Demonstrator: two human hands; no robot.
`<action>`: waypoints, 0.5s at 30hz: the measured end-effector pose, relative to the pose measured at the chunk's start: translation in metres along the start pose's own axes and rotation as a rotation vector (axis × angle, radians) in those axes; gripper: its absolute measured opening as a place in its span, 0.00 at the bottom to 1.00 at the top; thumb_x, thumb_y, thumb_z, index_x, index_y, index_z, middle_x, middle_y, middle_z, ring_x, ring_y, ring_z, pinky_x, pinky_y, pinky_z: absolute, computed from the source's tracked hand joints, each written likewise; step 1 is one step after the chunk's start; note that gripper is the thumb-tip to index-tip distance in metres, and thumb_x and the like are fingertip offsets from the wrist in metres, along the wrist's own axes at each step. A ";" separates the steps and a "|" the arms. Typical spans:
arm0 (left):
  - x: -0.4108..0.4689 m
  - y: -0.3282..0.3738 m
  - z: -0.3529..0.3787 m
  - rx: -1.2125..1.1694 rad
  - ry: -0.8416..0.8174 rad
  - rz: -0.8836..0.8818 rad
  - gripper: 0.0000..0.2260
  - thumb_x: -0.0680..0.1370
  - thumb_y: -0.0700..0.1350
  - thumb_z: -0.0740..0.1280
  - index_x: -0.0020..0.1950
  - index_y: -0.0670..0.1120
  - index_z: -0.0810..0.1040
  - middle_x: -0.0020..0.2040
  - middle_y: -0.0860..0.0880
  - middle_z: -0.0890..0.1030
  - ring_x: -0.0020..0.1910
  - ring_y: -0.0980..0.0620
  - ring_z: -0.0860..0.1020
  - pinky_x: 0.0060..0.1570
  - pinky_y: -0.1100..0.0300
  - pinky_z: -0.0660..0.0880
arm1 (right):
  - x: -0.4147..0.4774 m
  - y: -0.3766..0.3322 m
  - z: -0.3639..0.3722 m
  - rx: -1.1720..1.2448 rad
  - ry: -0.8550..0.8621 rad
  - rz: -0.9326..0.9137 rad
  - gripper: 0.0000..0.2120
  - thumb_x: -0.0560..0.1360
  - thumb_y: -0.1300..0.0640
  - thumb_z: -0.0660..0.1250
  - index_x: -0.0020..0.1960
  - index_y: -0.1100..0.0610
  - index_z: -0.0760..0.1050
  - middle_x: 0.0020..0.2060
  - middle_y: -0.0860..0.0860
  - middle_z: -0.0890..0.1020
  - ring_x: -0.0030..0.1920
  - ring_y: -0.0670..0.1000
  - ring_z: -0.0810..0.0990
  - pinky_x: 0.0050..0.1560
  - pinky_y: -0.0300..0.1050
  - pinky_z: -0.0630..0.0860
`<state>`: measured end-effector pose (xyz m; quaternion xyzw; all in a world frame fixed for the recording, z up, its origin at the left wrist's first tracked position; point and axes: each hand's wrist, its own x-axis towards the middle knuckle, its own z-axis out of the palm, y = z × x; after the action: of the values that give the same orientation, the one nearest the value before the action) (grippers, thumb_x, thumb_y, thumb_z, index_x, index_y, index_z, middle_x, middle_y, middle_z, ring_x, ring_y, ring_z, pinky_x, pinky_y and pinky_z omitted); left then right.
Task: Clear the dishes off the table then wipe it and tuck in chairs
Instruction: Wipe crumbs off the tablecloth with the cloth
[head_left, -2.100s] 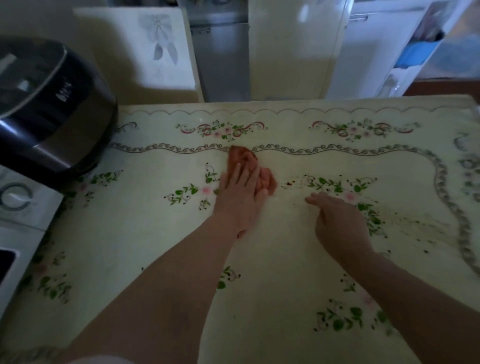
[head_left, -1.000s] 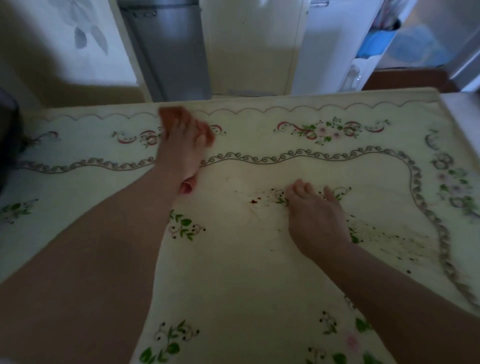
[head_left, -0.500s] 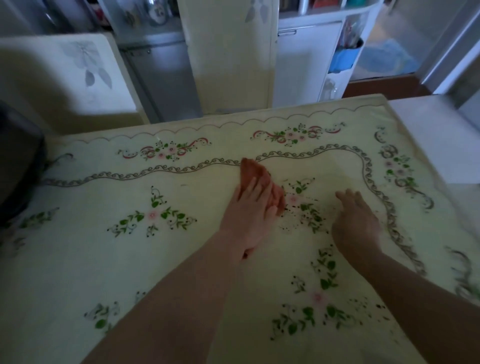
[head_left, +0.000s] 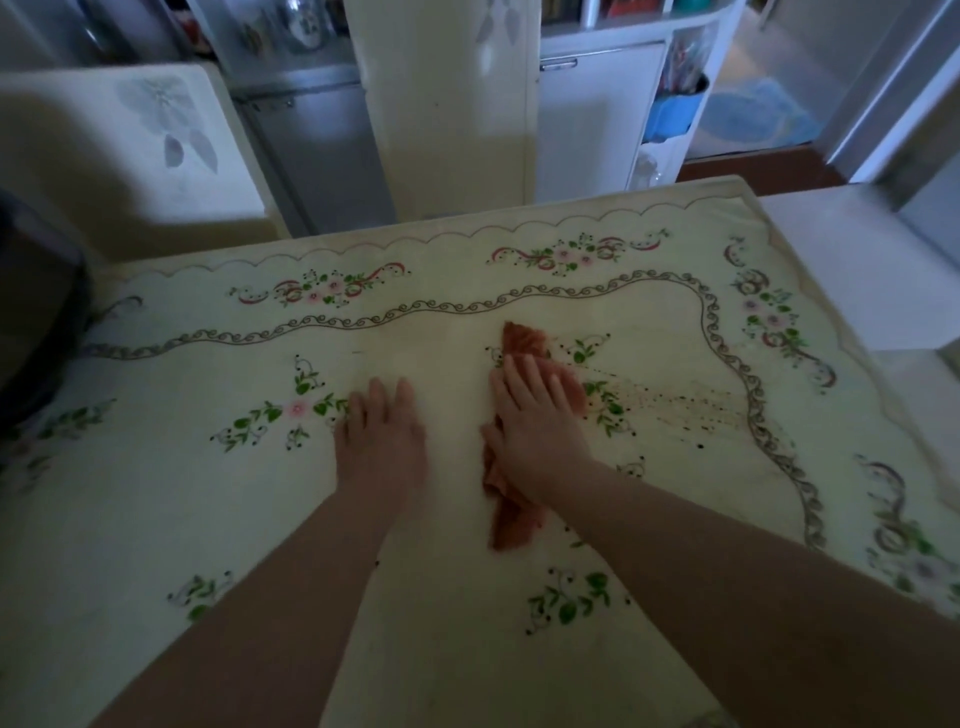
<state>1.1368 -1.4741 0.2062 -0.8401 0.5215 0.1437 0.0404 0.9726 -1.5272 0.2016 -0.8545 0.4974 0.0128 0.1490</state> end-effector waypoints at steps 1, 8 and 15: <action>0.001 0.002 0.001 0.015 0.000 0.008 0.25 0.83 0.52 0.47 0.79 0.49 0.43 0.79 0.45 0.44 0.78 0.42 0.45 0.75 0.43 0.49 | 0.009 0.000 0.002 -0.018 0.007 -0.004 0.31 0.81 0.44 0.45 0.78 0.57 0.40 0.77 0.53 0.40 0.76 0.54 0.35 0.74 0.51 0.35; 0.007 0.054 0.004 0.032 -0.050 0.097 0.25 0.83 0.53 0.45 0.79 0.52 0.41 0.79 0.49 0.40 0.78 0.44 0.39 0.72 0.34 0.45 | 0.017 0.024 -0.004 -0.062 0.031 0.078 0.28 0.82 0.50 0.44 0.78 0.57 0.41 0.78 0.52 0.41 0.77 0.54 0.39 0.76 0.50 0.39; 0.006 0.055 0.002 0.041 -0.091 0.076 0.25 0.83 0.53 0.45 0.78 0.53 0.38 0.79 0.50 0.37 0.77 0.45 0.38 0.72 0.35 0.44 | -0.039 0.151 -0.030 -0.147 0.036 0.402 0.33 0.79 0.44 0.51 0.78 0.53 0.44 0.78 0.51 0.45 0.77 0.57 0.43 0.74 0.61 0.53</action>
<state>1.0901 -1.5041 0.2072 -0.8112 0.5536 0.1723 0.0758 0.8205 -1.5720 0.2007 -0.7467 0.6582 0.0632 0.0720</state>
